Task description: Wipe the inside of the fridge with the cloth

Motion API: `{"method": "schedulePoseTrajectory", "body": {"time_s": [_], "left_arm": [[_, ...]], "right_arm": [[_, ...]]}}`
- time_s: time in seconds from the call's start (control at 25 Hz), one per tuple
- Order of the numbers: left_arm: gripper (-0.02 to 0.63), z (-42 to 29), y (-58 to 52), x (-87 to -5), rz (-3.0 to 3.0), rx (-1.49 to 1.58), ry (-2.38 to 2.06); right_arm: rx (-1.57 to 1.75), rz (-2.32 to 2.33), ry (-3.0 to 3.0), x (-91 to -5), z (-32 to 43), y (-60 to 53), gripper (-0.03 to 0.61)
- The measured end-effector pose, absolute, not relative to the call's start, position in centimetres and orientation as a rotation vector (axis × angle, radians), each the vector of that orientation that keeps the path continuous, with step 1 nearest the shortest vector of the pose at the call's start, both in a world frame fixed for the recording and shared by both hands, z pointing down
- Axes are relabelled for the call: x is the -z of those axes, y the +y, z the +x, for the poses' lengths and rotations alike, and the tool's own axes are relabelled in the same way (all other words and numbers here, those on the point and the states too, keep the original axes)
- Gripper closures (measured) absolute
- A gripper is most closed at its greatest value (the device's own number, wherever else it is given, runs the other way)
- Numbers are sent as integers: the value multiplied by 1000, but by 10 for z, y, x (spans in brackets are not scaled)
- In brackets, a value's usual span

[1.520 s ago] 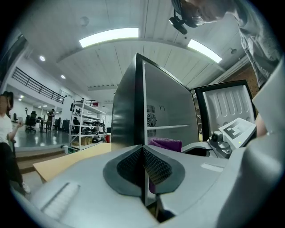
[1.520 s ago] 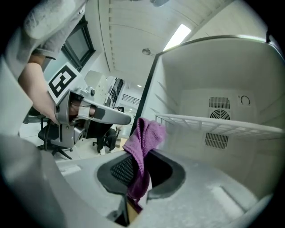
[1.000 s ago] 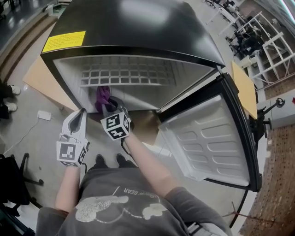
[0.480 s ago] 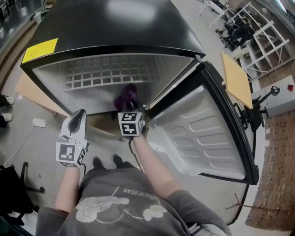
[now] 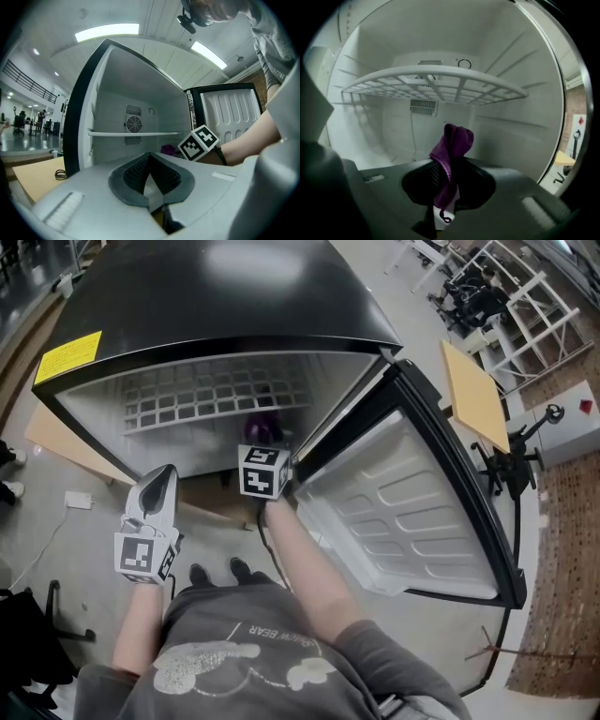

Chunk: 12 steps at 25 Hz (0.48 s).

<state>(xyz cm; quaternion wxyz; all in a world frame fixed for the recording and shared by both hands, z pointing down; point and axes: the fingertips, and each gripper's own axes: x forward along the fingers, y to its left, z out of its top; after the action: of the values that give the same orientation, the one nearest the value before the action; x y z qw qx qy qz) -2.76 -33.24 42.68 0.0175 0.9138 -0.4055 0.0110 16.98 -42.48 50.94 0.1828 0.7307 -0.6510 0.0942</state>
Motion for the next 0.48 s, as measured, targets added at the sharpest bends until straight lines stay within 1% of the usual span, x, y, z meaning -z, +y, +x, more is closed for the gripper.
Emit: {"method": "schedulePoseTrajectory", "body": {"time_s": [0.2,0.48], "left_arm": [[598,-35,-333,-425,2850,-38,-1248],[598,-46,-332,-419,2870,-20,-1209]], "right_arm": [[-381,2220,-1694,-502,198,-428,537],[-491,2356,-1601,-504,204,-389,537]]}}
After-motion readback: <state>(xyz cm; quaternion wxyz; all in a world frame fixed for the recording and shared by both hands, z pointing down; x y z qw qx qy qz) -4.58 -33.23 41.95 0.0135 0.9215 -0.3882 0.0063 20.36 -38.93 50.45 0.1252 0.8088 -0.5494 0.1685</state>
